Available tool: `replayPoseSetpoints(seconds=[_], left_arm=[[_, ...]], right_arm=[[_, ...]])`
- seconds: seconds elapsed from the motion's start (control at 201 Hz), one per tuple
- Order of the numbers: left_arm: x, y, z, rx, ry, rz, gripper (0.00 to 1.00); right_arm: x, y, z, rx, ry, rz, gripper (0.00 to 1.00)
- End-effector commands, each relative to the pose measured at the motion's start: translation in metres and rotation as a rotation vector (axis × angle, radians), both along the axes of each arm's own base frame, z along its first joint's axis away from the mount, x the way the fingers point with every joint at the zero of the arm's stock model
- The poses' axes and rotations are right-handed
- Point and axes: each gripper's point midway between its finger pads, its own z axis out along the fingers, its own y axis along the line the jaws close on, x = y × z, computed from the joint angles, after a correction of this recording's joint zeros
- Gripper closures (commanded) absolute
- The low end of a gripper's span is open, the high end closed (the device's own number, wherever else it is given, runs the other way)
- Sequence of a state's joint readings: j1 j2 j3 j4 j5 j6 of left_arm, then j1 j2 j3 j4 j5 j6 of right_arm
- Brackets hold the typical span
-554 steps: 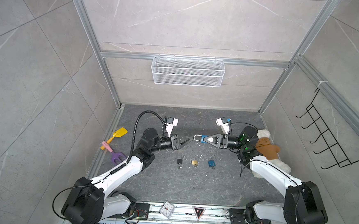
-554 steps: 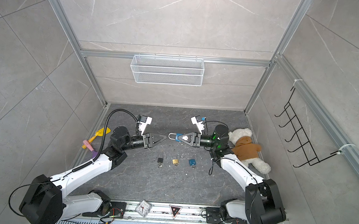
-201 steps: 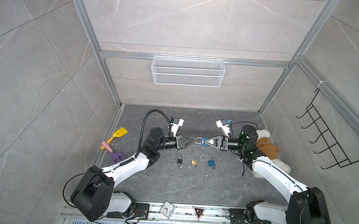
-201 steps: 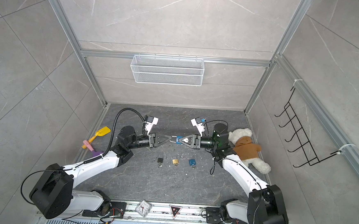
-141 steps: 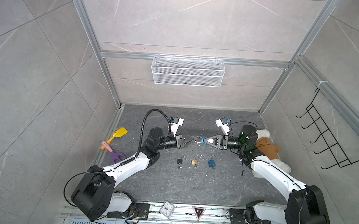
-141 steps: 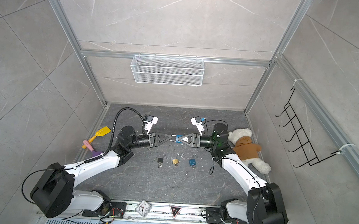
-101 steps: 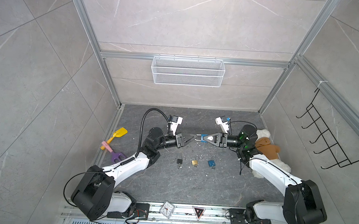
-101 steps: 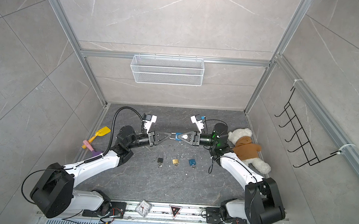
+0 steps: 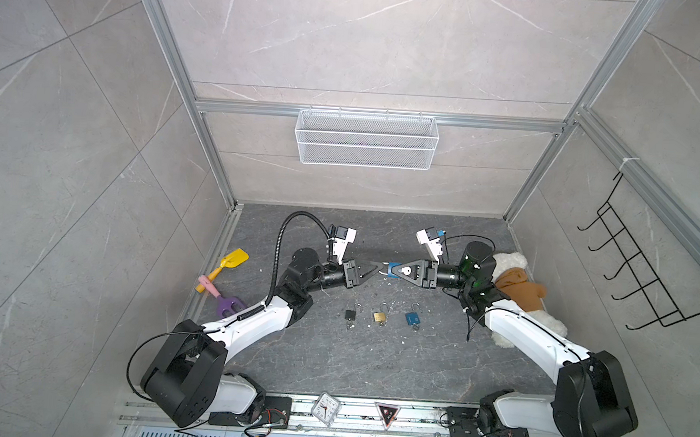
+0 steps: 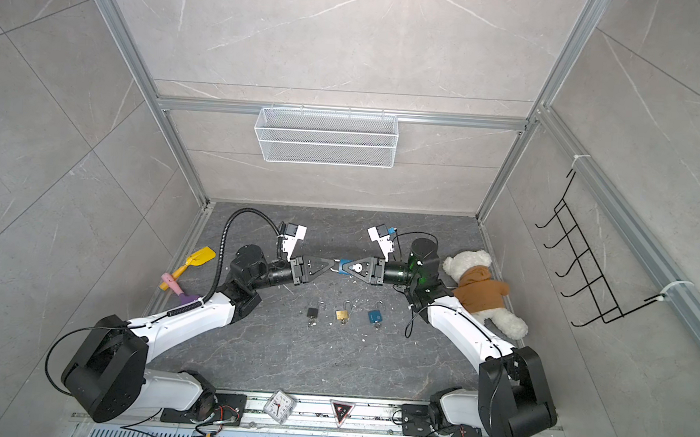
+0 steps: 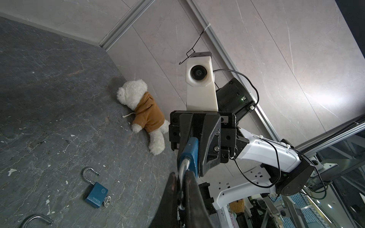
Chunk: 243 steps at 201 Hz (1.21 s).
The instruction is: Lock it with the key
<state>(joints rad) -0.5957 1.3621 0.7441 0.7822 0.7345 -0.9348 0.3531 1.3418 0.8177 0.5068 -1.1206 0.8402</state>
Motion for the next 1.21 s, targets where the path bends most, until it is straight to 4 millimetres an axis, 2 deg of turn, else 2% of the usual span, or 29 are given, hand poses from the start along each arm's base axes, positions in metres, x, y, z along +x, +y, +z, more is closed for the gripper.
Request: replayPoseSetpoints(seconds=[0.0, 0.139, 0.528, 0.657, 0.737, 0.801, 0.916, 1.055, 1.204], left_arm=[[-0.036, -0.023, 0.019, -0.028, -0.064, -0.165, 1.0], [-0.037, -0.022, 0.017, -0.023, -0.062, -0.167, 0.87], [-0.042, -0.022, 0.02, -0.036, -0.068, -0.19, 0.86], [-0.044, -0.022, 0.021, -0.05, -0.071, -0.202, 0.88], [-0.044, -0.021, 0.019, -0.051, -0.064, -0.201, 1.0], [-0.042, -0.02, 0.017, -0.049, -0.055, -0.185, 1.0], [-0.028, -0.012, 0.011, -0.051, -0.027, -0.113, 1.0], [-0.001, 0.01, 0.006, -0.097, 0.025, -0.006, 1.0], [0.009, 0.019, 0.003, -0.113, 0.044, 0.023, 1.0]], right_arm=[[-0.024, 0.023, 0.012, 0.003, -0.073, 0.098, 1.0], [-0.022, 0.024, 0.012, 0.0, -0.075, 0.089, 1.0], [-0.015, 0.024, 0.008, -0.006, -0.074, 0.064, 1.0], [-0.008, 0.023, 0.007, -0.01, -0.075, 0.042, 1.0], [-0.004, 0.024, 0.007, -0.01, -0.073, 0.033, 1.0], [-0.002, 0.023, 0.008, -0.004, -0.074, 0.025, 1.0], [0.002, 0.016, 0.014, 0.021, -0.079, -0.005, 1.0], [0.004, 0.008, 0.021, 0.067, -0.08, -0.022, 0.8], [0.002, 0.005, 0.021, 0.079, -0.08, -0.021, 0.78]])
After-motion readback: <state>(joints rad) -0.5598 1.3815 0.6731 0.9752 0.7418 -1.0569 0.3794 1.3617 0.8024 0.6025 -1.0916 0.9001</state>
